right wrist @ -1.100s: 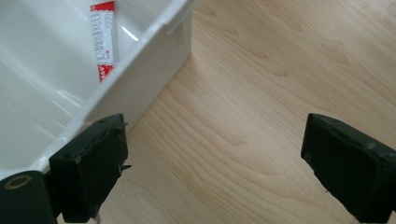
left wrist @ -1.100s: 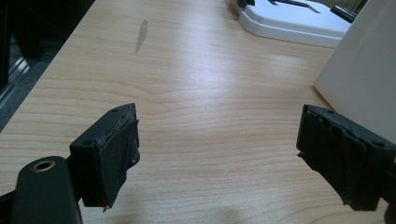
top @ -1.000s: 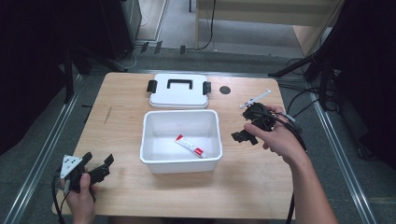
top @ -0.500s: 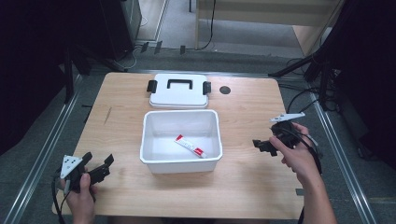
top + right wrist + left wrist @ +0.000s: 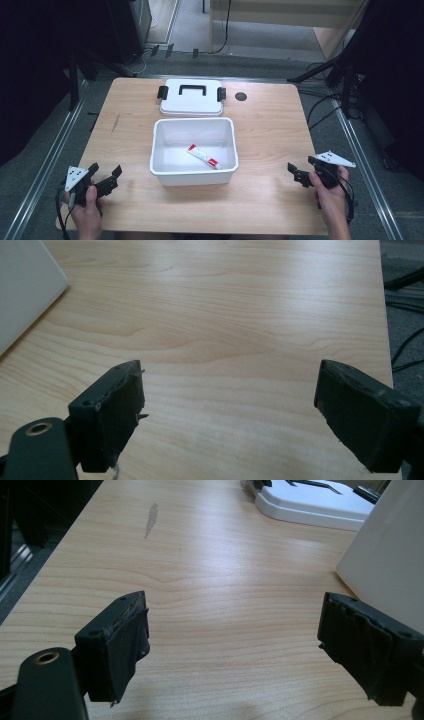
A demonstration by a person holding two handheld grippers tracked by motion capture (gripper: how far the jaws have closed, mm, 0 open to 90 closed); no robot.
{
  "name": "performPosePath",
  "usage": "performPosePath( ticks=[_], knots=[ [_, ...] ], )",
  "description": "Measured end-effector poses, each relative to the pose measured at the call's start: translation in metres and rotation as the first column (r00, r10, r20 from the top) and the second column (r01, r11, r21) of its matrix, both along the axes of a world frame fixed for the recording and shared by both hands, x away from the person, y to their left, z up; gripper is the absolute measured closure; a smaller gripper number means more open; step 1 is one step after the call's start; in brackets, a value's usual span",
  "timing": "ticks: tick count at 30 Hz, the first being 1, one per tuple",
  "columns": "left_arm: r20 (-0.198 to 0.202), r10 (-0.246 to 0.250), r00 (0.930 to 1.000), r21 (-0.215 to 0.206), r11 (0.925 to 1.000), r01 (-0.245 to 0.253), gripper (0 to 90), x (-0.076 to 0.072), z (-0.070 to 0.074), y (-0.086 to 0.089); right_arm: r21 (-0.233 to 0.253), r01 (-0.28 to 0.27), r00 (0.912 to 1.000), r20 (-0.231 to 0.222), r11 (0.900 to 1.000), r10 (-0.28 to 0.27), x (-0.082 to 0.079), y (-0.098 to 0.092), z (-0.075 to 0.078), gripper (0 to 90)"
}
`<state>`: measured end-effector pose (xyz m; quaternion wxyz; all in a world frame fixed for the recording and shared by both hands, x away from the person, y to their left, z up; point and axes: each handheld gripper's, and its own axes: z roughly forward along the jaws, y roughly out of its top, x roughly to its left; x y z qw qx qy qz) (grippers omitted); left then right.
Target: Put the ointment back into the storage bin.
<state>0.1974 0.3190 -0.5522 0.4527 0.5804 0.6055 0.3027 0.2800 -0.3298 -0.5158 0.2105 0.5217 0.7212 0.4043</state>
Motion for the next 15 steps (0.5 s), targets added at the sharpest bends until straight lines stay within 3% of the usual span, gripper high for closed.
performPosePath(
  ticks=[7,15],
  knots=[
    [0.005,-0.009,0.9999,-0.004,1.0000,0.009,13.6,-0.001,0.000,0.000,0.027,0.024,0.9977,0.062,0.999,-0.026,-0.028,-0.016,-0.021,12.7],
    [0.008,-0.002,1.0000,-0.033,0.9995,0.003,13.6,0.001,0.000,0.003,0.076,0.062,0.9924,0.102,0.995,-0.070,-0.046,-0.036,-0.025,12.7]
  ],
)
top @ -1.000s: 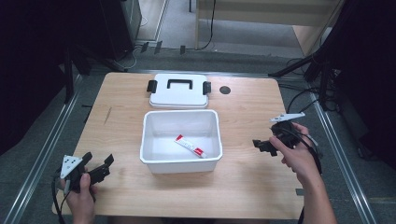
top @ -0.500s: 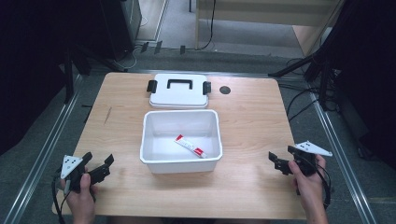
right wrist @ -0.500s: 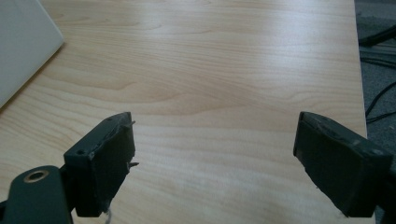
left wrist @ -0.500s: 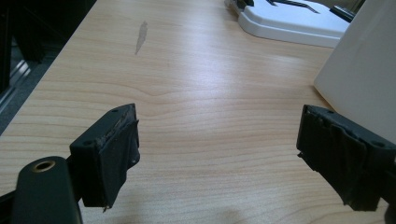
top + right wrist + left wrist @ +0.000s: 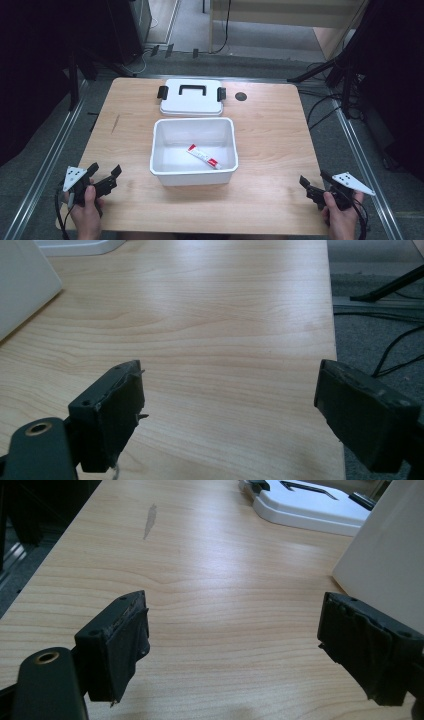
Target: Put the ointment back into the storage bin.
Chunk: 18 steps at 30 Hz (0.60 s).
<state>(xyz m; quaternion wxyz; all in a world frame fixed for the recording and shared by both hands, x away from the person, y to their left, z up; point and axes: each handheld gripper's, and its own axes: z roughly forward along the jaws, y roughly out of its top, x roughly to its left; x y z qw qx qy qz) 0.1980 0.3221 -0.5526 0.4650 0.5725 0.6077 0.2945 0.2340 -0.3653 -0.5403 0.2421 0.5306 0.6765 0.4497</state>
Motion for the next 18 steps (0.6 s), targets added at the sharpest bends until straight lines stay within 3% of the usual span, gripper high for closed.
performPosePath(
  ticks=[4,13,18],
  knots=[
    [0.002,-0.001,1.0000,-0.008,1.0000,0.001,13.6,-0.0001,-0.0001,0.0012,0.035,0.013,0.9998,0.014,0.999,-0.014,-0.0013,-0.0045,-0.0019,12.7],
    [-0.014,-0.005,0.9999,0.037,0.9993,0.006,13.5,-0.0003,0.0005,-0.0047,0.032,-0.011,0.9978,0.065,0.999,0.009,0.0007,0.0000,-0.0051,12.9],
    [-0.024,-0.006,0.9997,0.057,0.9984,0.007,13.5,0.0008,0.0007,-0.0066,0.069,-0.004,0.9994,0.033,0.998,0.002,0.0023,-0.0031,-0.0055,13.0]
  ],
)
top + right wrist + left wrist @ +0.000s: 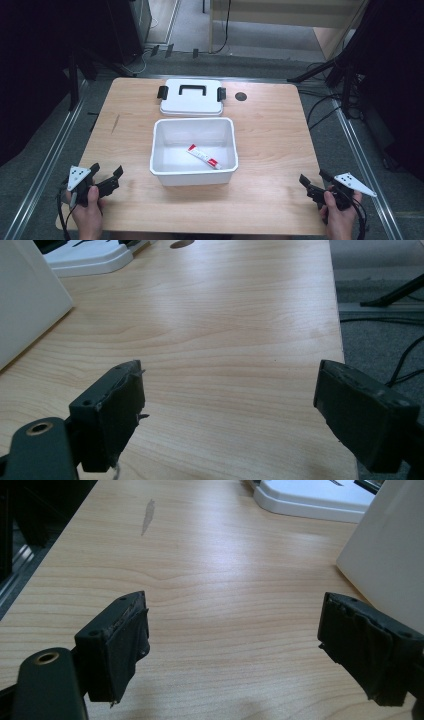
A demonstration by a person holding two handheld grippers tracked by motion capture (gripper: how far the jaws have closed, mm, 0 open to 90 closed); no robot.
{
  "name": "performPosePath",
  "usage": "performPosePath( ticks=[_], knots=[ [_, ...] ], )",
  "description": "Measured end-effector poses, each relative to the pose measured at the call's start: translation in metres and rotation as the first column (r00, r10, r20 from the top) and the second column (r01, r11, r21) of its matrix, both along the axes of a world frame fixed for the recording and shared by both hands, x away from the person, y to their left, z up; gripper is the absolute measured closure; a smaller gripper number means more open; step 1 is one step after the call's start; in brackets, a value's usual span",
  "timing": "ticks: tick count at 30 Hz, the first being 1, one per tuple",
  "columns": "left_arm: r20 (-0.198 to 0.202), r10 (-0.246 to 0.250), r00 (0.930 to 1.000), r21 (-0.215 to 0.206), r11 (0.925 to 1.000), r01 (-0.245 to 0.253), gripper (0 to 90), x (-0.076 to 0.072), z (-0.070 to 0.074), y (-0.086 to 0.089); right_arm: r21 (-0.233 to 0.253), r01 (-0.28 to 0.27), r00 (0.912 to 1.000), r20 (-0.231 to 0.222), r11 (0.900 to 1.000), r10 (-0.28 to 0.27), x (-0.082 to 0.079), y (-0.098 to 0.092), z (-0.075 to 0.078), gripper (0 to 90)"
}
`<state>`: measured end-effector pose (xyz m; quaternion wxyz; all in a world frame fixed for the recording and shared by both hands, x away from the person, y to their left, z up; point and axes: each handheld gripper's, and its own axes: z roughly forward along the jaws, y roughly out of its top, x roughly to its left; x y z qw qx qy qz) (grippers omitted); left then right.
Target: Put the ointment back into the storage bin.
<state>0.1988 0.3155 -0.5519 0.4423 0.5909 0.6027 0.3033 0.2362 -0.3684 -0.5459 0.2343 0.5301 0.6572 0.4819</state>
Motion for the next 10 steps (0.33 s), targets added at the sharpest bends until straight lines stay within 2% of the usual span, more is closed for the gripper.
performPosePath(
  ticks=[4,10],
  knots=[
    [-0.005,-0.007,1.0000,0.006,1.0000,0.007,13.5,0.0005,0.0001,-0.0004,0.004,0.000,0.9999,-0.014,1.000,0.000,0.0016,-0.0005,-0.0003,13.2],
    [-0.009,-0.039,0.9992,-0.004,0.9992,0.039,13.5,0.0030,-0.0001,-0.0006,-0.026,-0.001,0.9998,-0.019,1.000,0.001,0.0020,0.0030,-0.0001,13.3]
  ],
)
